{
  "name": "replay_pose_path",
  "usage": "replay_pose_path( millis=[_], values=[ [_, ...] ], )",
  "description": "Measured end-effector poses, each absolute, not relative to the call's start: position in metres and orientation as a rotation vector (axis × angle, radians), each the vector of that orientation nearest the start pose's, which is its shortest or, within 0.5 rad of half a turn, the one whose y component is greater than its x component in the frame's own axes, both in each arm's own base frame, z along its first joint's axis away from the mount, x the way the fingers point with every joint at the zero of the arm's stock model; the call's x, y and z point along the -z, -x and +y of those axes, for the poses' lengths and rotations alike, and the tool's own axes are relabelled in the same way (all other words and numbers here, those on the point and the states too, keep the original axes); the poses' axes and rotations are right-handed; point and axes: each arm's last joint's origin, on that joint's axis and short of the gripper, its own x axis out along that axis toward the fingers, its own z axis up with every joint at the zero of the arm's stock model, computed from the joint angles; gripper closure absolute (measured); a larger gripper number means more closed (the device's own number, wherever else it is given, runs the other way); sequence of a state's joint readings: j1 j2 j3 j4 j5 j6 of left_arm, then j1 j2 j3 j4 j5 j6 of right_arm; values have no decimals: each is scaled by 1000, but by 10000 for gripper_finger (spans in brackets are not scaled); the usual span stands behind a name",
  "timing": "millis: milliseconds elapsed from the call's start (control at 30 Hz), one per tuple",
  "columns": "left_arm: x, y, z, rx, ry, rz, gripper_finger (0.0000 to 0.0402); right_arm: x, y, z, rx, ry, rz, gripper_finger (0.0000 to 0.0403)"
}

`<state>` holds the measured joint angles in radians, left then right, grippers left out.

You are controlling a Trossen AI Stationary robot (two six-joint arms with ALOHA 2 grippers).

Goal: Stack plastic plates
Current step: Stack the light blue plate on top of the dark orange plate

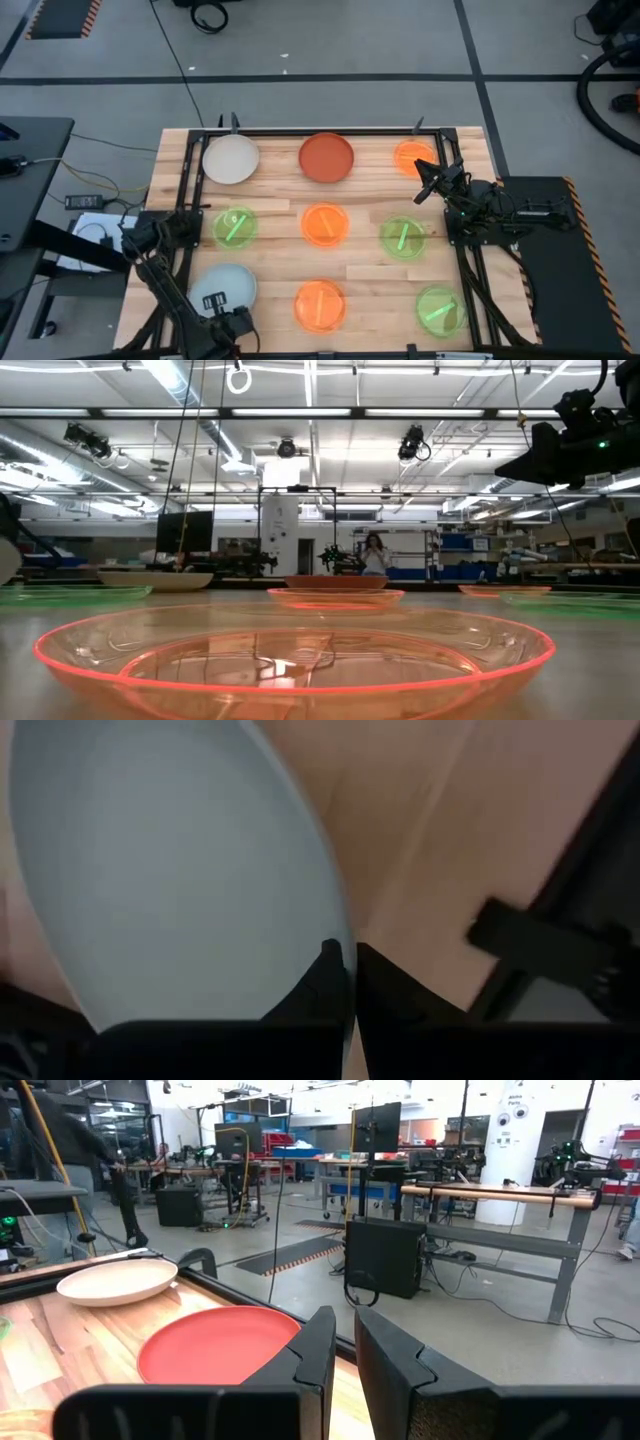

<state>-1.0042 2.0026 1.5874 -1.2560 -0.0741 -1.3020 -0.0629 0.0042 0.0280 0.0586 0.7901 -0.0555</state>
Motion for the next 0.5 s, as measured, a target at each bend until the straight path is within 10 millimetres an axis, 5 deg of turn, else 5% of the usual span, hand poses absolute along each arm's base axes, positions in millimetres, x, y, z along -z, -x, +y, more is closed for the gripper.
replay_pose_path(
  millis=[300, 500],
  values=[
    [-260, -207, -314, -125, -57, 1500, 386, -178, -86, -26, 854, 22, -56, 349],
    [-270, -223, -296, -81, -343, 1405, 386, -178, -86, -26, 854, 22, -56, 349]
  ],
)
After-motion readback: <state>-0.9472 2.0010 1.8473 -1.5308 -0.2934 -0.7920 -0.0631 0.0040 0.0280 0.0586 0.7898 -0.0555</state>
